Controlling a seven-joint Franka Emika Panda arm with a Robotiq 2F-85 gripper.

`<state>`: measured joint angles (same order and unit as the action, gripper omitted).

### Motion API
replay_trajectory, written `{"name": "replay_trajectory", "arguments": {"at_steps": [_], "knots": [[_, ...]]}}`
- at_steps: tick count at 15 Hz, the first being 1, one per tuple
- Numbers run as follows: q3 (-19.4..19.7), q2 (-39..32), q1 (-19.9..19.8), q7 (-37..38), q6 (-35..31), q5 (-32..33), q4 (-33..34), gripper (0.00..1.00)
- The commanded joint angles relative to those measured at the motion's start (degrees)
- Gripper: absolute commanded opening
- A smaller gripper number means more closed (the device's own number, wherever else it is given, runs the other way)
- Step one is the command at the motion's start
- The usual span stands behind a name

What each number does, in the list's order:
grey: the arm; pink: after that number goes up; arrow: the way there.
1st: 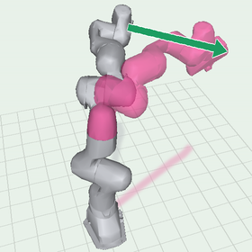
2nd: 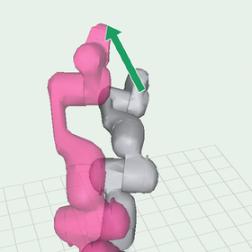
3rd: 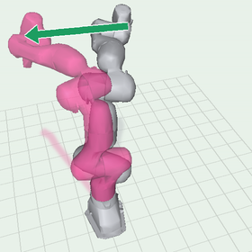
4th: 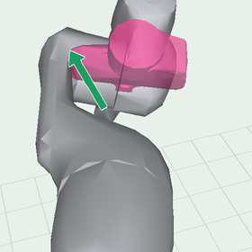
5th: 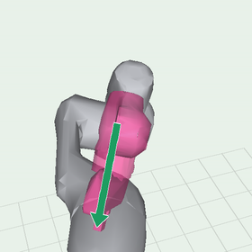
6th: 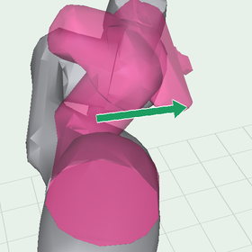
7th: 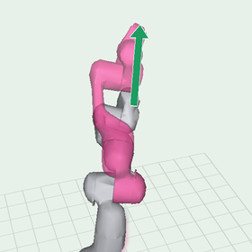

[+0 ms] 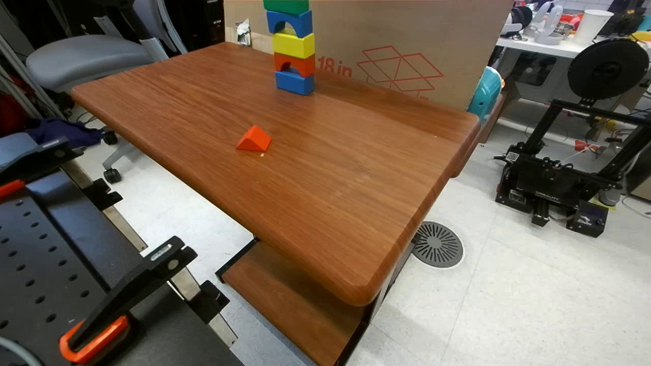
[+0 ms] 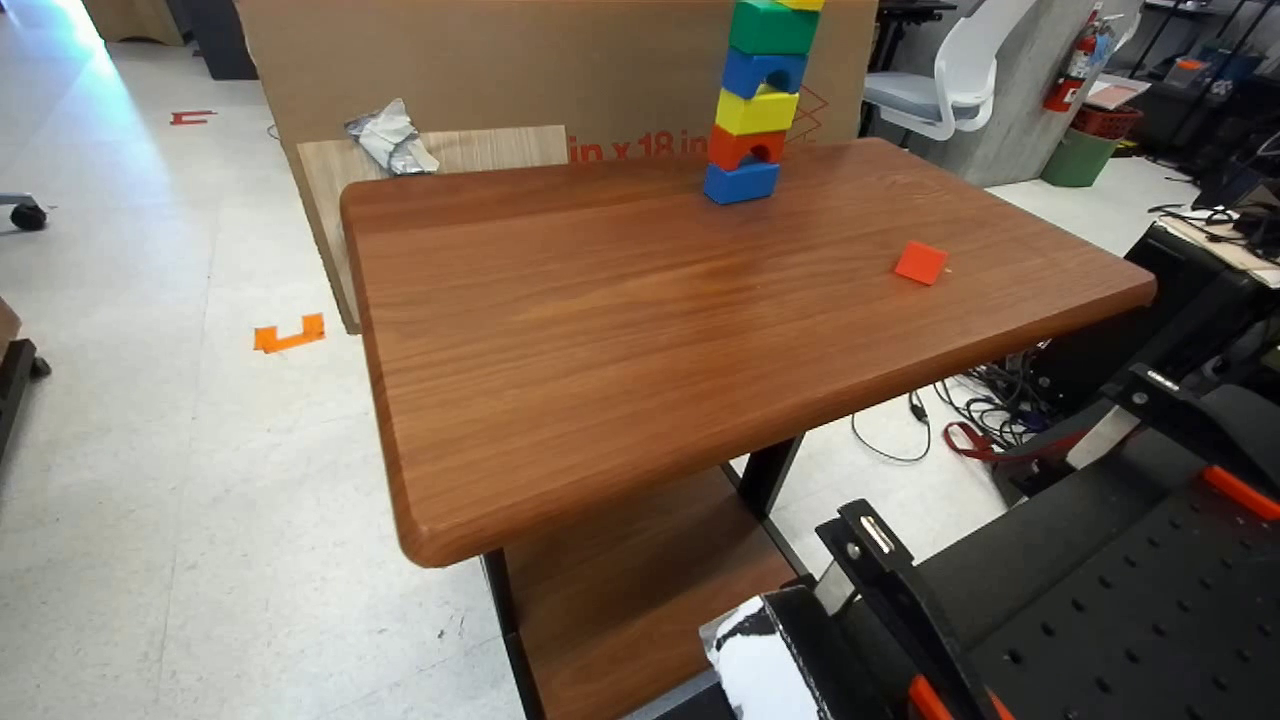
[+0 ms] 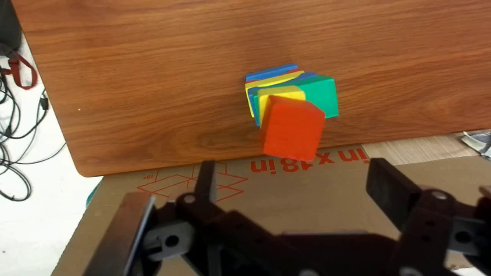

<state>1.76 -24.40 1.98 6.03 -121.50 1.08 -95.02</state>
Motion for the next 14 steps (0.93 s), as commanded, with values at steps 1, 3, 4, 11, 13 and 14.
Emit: {"name": "replay_trajectory", "arguments": {"at_steps": [1,3,4,11,13,14], "knots": [[-0.4,5.5,-0.4,-2.2,4.0,0.7,-2.0,1.00],[-0.4,8.5,-0.4,-3.0,5.0,1.0,-3.7,1.00],[-0.3,9.9,-0.5,-2.4,5.3,0.5,-4.5,1.00],[-0.5,8.9,-0.6,-1.9,4.7,0.1,-3.7,1.00],[-0.5,8.9,-0.6,-1.9,4.7,0.1,-3.9,1.00],[-0.5,8.9,-0.6,-1.9,4.7,0.1,-3.9,1.00]]}}
